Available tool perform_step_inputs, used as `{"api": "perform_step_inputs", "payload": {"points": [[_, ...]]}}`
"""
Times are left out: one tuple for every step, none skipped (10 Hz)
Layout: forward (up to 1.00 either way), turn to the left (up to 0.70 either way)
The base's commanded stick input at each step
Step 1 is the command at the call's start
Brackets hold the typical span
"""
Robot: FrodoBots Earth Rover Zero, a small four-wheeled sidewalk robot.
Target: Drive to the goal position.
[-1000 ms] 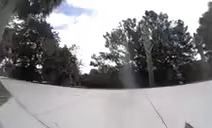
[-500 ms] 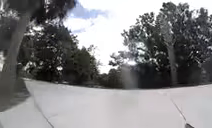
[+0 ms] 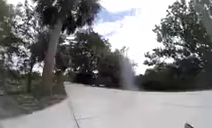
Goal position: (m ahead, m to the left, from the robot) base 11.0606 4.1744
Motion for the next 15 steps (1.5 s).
{"api": "perform_step_inputs", "payload": {"points": [[0.6, 0.01], [0.6, 0.01], [0.6, 0.01], [0.6, 0.01], [0.6, 0.01], [0.6, 0.01], [0.6, 0.01], [0.6, 0.01], [0.6, 0.01], [0.6, 0.03], [0.6, 0.12], [0.6, 0.13], [0.6, 0.15], [0.6, 0.15], [0.6, 0.15]]}}
